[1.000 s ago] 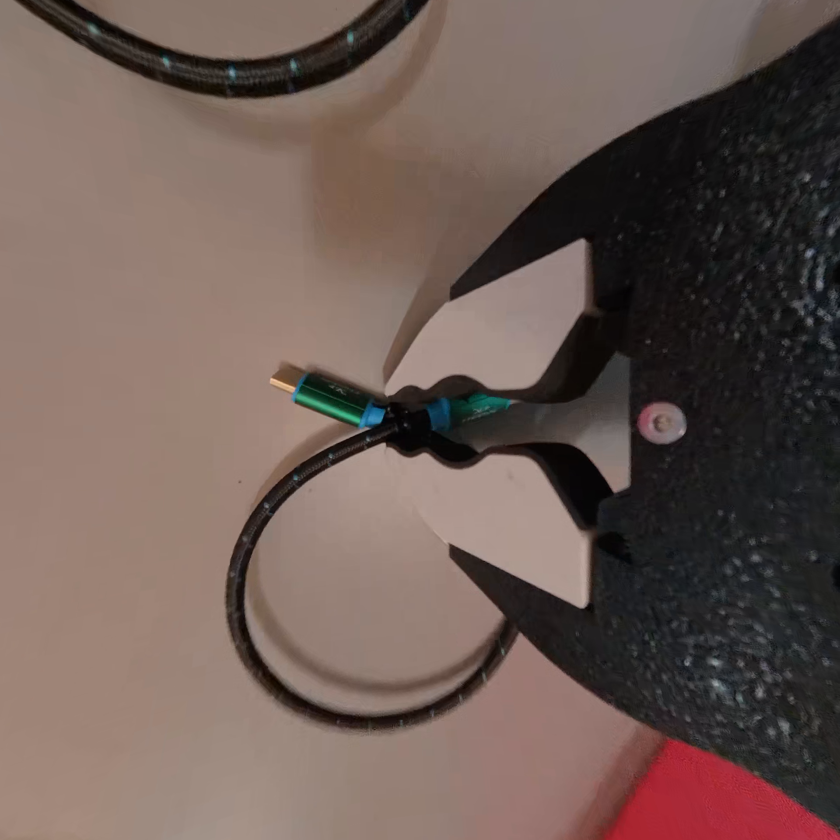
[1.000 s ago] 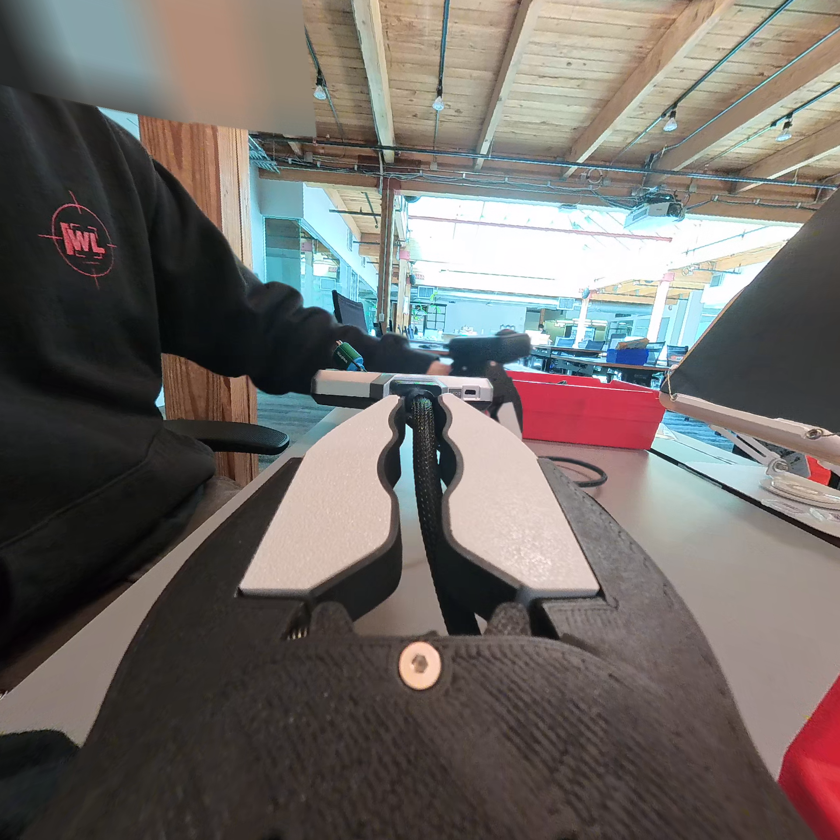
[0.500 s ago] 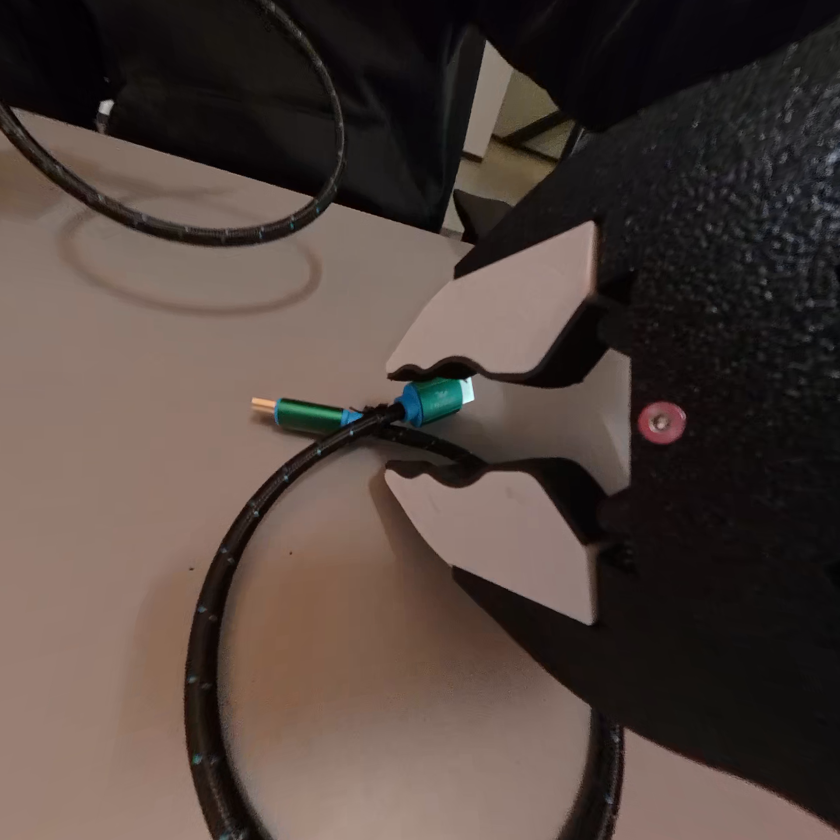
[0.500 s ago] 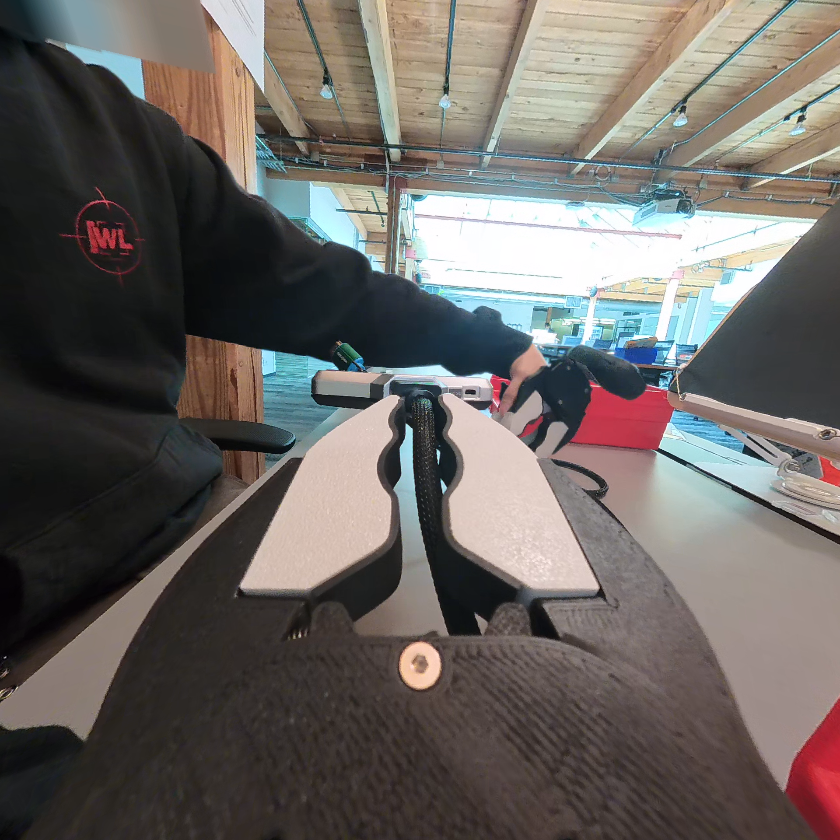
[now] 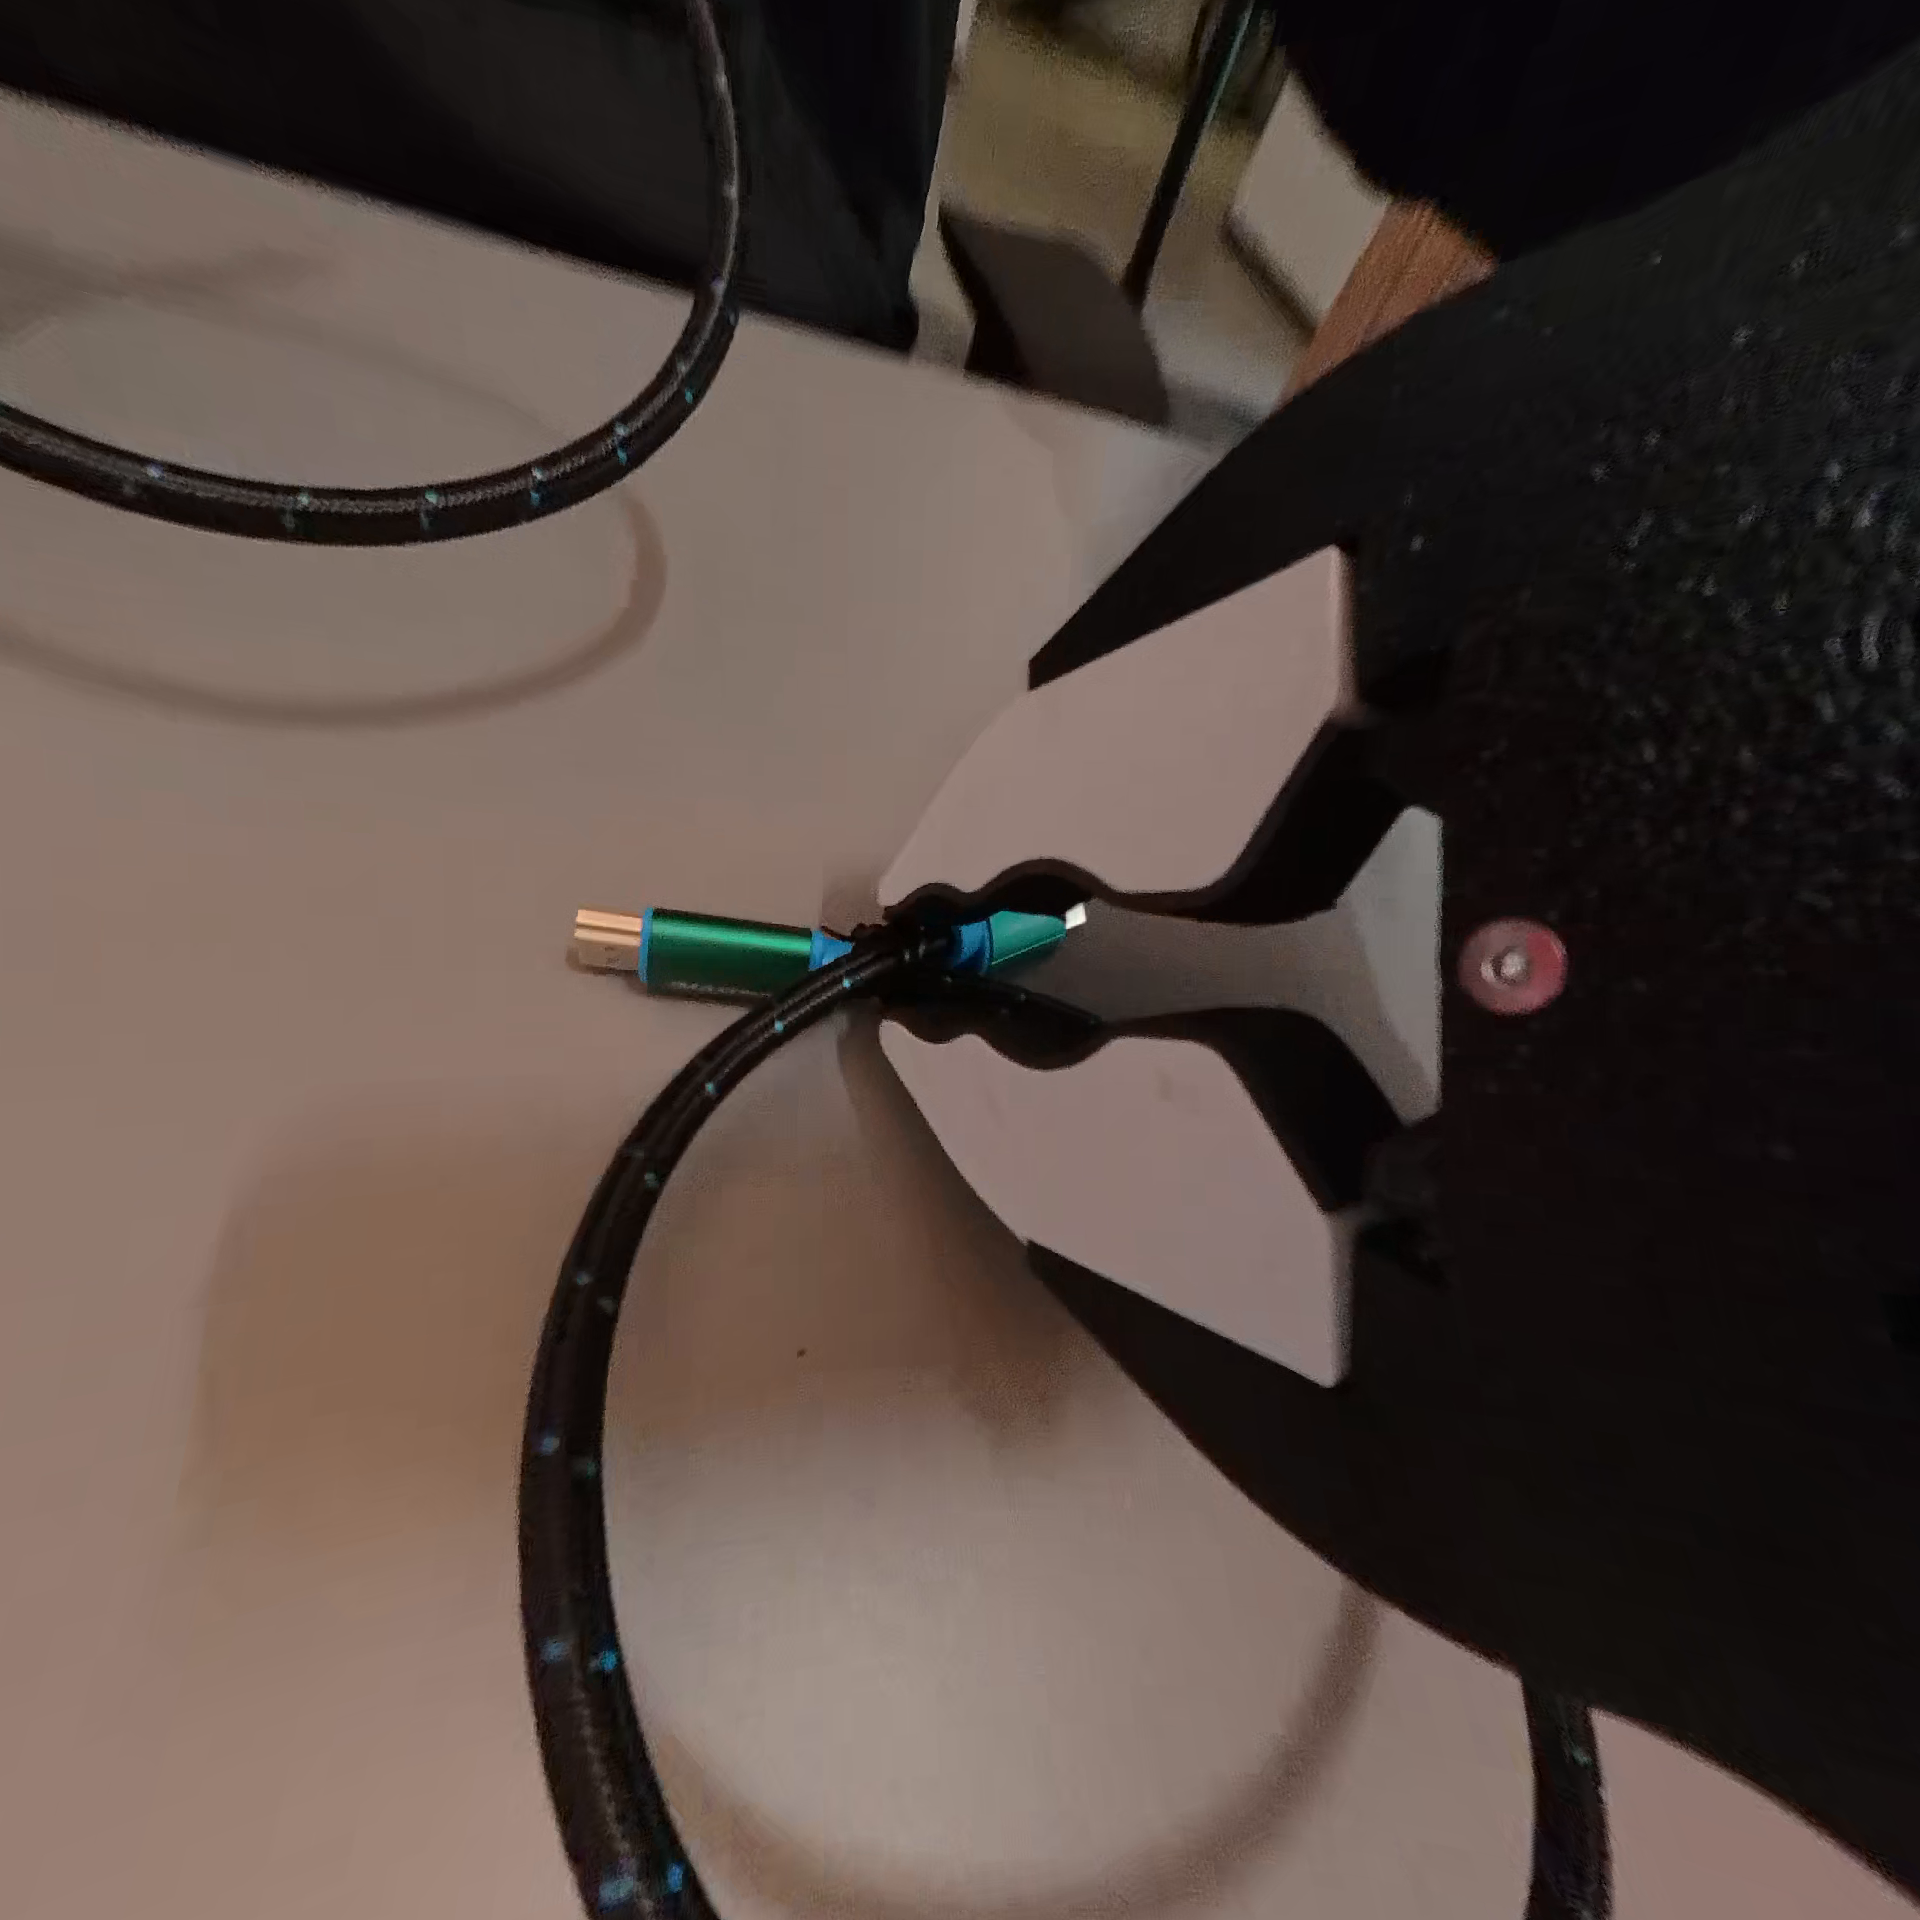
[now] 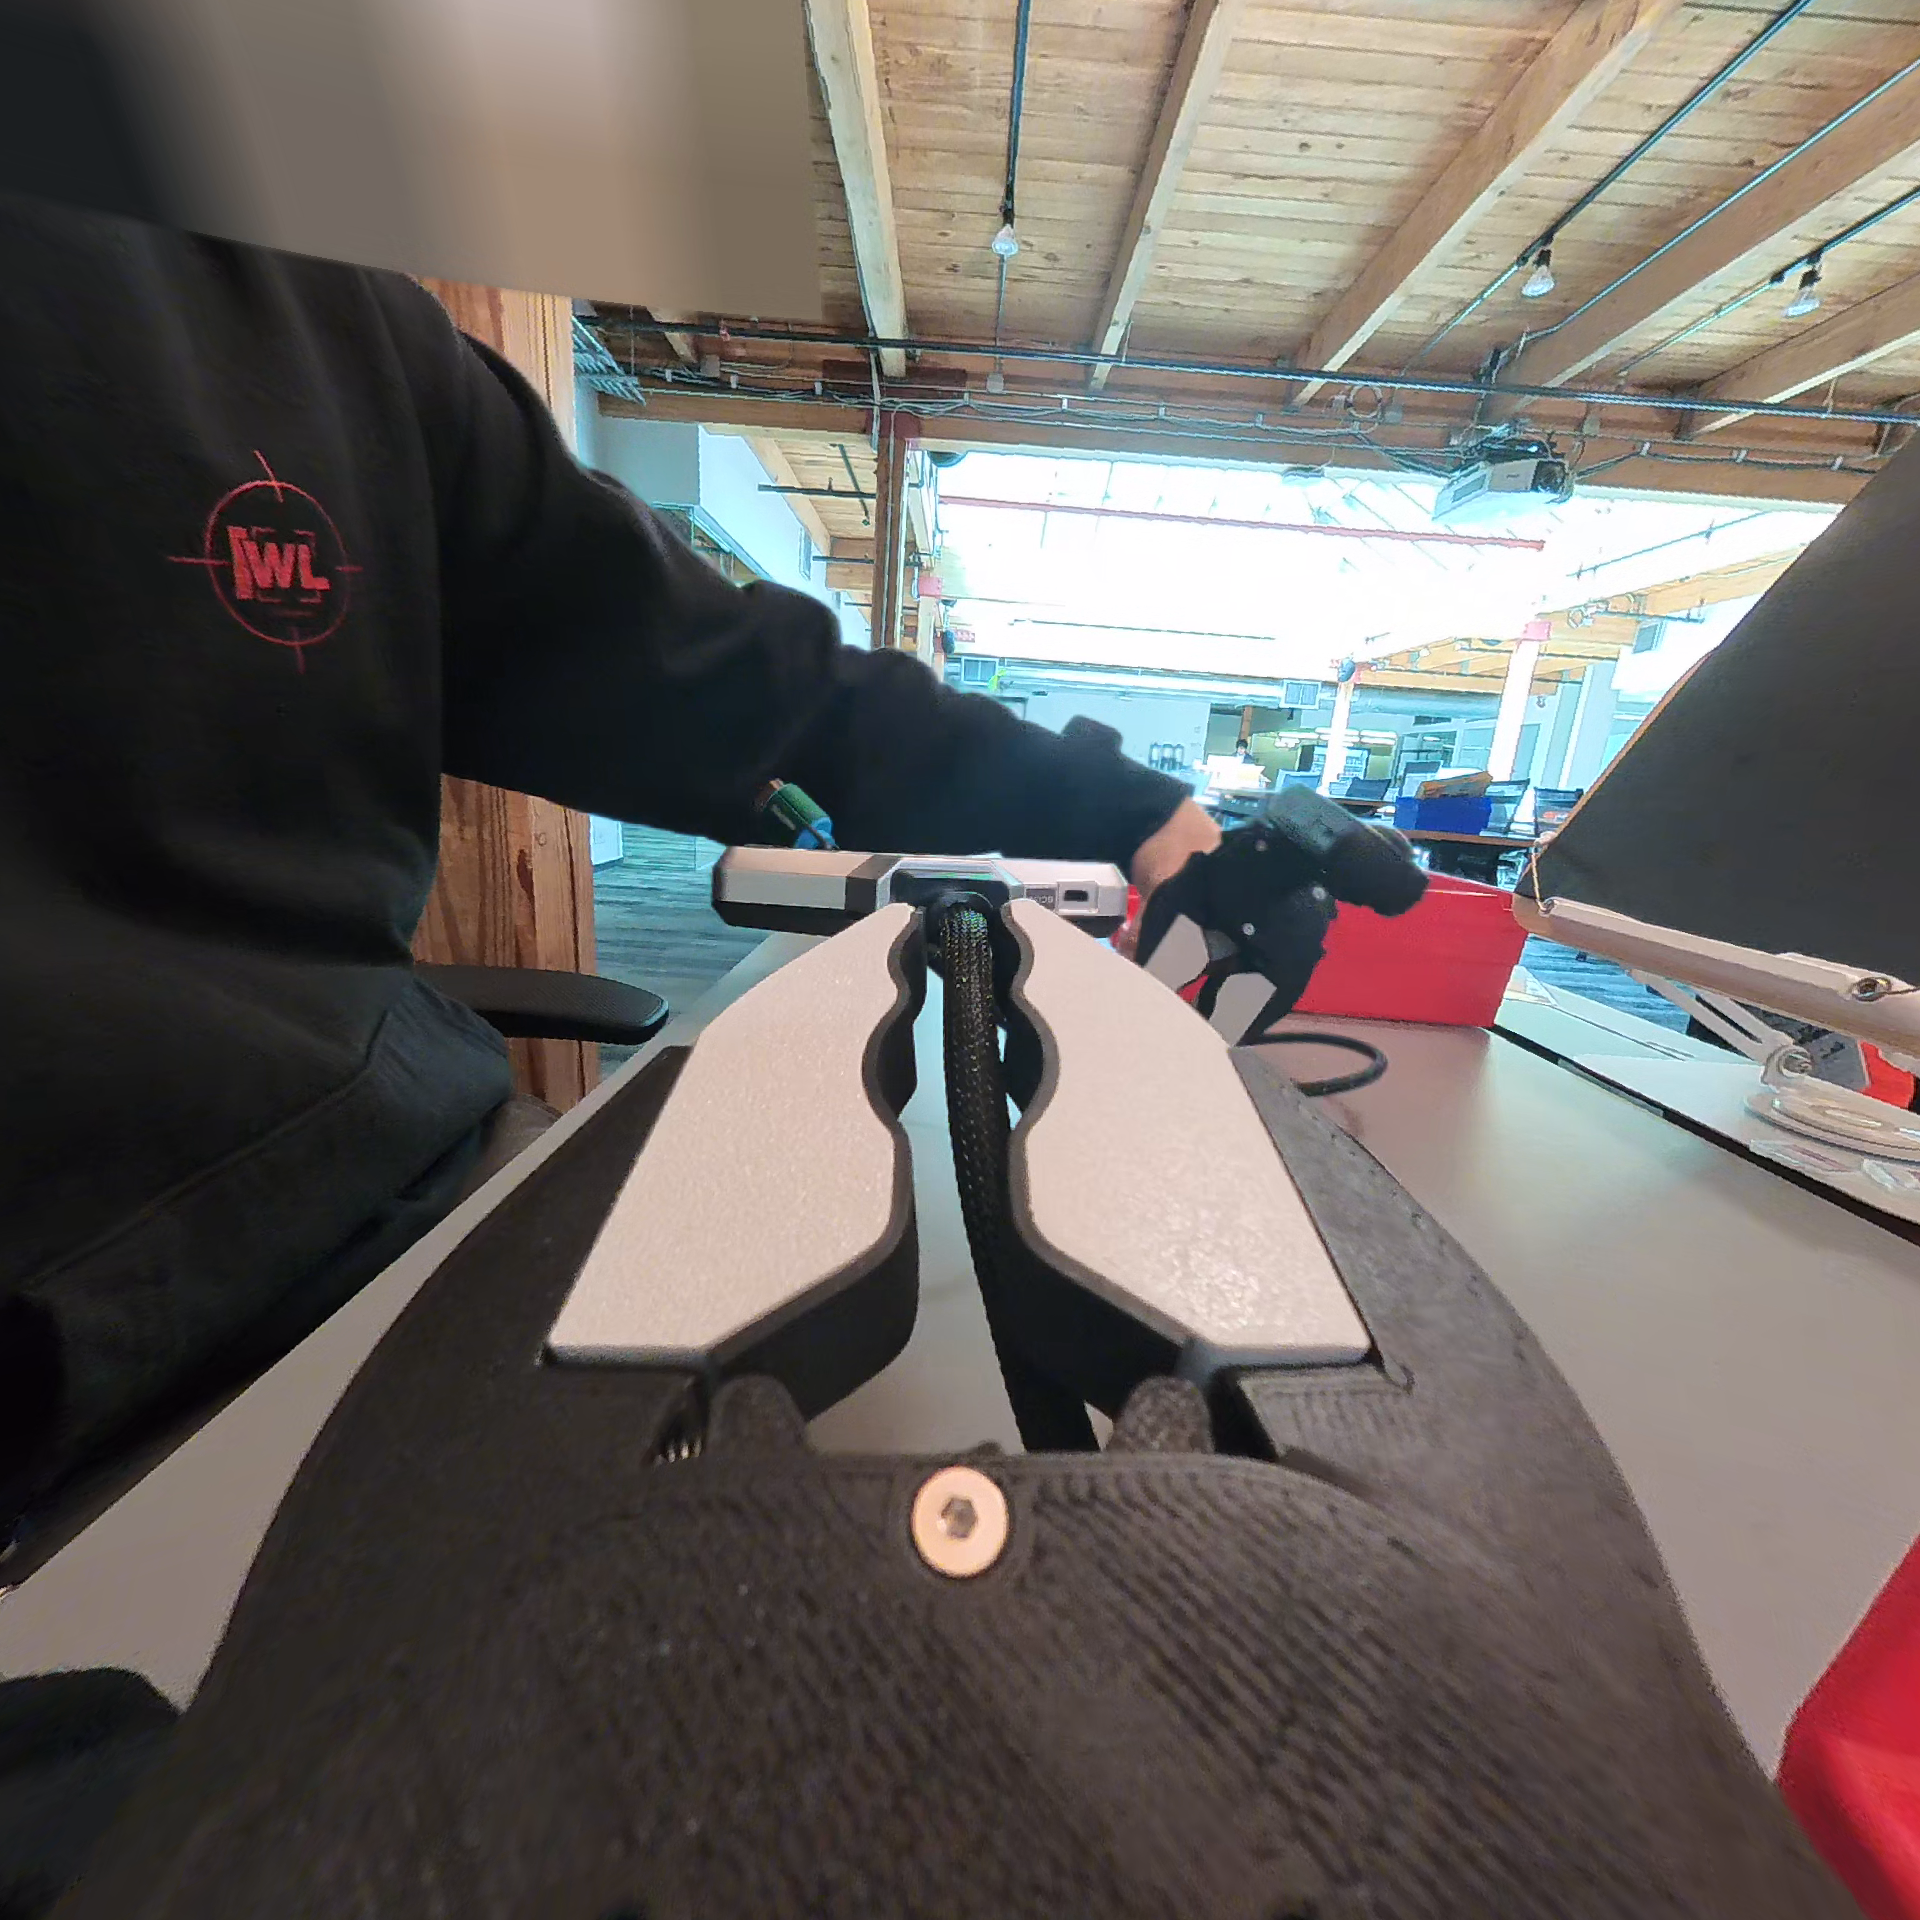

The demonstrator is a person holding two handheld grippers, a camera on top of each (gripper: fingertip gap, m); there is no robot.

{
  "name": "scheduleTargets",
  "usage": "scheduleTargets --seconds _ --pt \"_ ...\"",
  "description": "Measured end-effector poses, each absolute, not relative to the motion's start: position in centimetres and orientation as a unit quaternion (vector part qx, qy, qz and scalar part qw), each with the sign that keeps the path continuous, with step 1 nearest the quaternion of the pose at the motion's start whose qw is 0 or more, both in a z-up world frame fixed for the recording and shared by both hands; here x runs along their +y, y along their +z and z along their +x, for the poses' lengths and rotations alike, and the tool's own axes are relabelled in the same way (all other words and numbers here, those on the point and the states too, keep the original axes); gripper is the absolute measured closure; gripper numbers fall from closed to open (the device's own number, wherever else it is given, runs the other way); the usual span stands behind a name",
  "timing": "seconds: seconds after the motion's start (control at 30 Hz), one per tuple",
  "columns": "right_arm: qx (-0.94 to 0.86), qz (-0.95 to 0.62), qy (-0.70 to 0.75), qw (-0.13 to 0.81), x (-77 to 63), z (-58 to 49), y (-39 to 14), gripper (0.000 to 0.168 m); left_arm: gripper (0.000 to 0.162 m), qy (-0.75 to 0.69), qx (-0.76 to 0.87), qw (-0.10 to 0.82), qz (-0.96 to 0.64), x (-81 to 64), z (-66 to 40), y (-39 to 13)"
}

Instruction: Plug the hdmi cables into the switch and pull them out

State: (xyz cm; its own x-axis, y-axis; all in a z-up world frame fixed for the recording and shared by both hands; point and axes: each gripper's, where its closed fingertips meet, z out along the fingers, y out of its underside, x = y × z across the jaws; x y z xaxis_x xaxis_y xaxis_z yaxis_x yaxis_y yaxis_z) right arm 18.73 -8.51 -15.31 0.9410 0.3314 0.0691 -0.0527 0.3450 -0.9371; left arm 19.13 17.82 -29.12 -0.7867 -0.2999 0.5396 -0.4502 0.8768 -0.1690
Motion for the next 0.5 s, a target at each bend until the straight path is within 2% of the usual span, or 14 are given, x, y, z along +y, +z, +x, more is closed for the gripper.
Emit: scheduleTargets --seconds 0.07,0.13,0.2,0.3,0.4,0.5 --pt "-0.122 -0.56 0.114 0.811 -8.5 18.9 -15.3 0.157 0.149 0.138 -0.961 0.16 0.178 17.7 20.0 -28.9" --pt "-0.119 -0.561 0.108 0.812 -8.4 19.0 -15.3 0.157 0.149 0.118 -0.977 0.014 0.177 17.8 22.2 -27.8" --pt "-0.112 -0.562 0.1 0.814 -8.3 19.2 -15.3 0.157 0.149 0.115 -0.965 -0.125 0.201 17.4 24.1 -25.2" --pt "-0.096 -0.56 0.082 0.819 -8.2 19.9 -15.2 0.157 0.149 0.153 -0.928 -0.279 0.193 14.6 24.5 -20.4" --pt "-0.087 -0.559 0.072 0.821 -8.1 20.2 -15.2 0.157 0.149 0.133 -0.888 -0.421 0.127 11.5 23.2 -16.5" --pt "-0.086 -0.557 0.072 0.823 -8.1 20.1 -15.1 0.157 0.149 0.095 -0.86 -0.497 0.066 8.7 21.5 -14.7"
